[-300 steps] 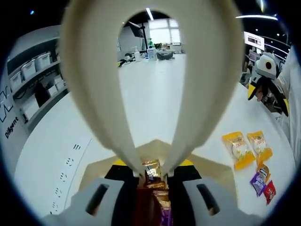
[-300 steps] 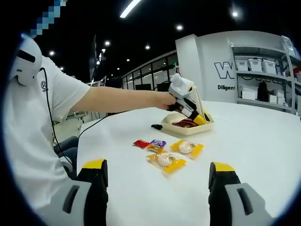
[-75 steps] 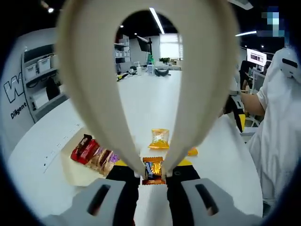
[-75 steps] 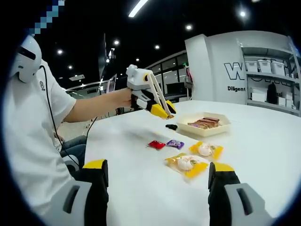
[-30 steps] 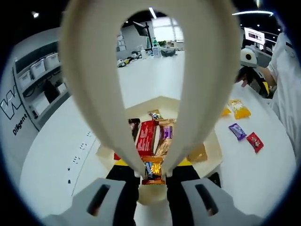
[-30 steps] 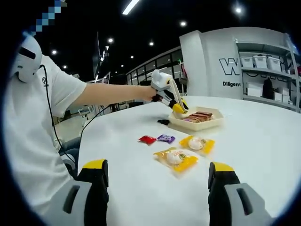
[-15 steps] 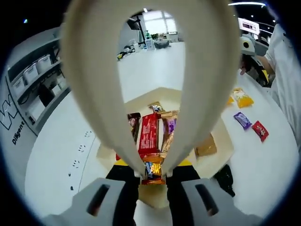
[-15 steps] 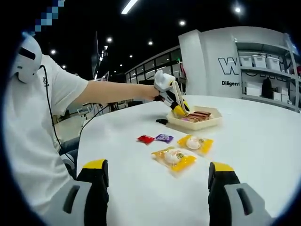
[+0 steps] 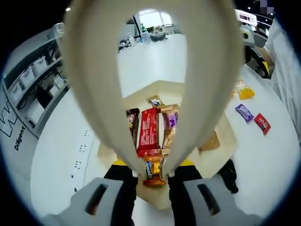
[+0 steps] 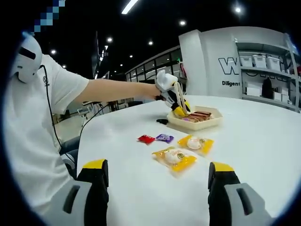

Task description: Place the target food into the container with the food tongs after gripping and lifting it, then release it inside without dropping or visibly crushing the food.

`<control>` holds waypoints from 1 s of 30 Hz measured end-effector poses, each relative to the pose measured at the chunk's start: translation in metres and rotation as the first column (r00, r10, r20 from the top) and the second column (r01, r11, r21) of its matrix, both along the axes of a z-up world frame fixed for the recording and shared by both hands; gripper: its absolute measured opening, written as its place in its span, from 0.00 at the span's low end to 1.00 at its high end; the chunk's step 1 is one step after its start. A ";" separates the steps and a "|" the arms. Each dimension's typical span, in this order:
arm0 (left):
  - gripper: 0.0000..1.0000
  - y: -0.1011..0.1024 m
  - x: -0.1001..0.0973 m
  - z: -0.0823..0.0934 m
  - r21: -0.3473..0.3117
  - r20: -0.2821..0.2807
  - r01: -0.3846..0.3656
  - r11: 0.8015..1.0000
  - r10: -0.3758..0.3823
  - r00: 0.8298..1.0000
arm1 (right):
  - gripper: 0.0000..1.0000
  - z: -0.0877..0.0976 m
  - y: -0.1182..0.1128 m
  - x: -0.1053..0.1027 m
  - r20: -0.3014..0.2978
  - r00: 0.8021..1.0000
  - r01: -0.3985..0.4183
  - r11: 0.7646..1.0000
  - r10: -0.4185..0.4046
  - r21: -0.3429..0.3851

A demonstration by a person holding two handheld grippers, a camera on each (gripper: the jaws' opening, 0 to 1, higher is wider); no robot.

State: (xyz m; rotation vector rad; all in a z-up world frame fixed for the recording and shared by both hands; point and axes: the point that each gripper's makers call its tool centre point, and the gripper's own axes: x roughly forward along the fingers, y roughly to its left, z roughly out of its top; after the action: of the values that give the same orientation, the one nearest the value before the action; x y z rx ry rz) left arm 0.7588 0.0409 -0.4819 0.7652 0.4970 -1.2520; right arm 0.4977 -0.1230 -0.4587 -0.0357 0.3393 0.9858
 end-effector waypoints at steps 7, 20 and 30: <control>0.24 0.005 -0.005 0.018 -0.024 0.037 -0.026 0.999 0.027 0.999 | 0.88 0.002 0.002 -0.001 0.005 1.000 -0.005 1.000 0.005 0.002; 0.22 0.016 -0.045 0.056 -0.212 0.022 -0.134 0.968 0.142 0.990 | 0.88 0.009 0.015 -0.005 0.022 0.999 -0.032 0.999 0.032 0.007; 0.21 0.014 -0.092 0.062 -0.265 0.000 -0.162 0.951 0.168 0.986 | 0.88 0.013 0.025 -0.011 0.031 0.998 -0.053 0.999 0.053 0.010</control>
State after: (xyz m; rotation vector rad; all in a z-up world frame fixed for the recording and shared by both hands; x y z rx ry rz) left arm 0.6672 0.0551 -0.4196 0.5009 0.3577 -1.1244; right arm 0.4872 -0.0975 -0.4461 -0.0503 0.3059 1.0386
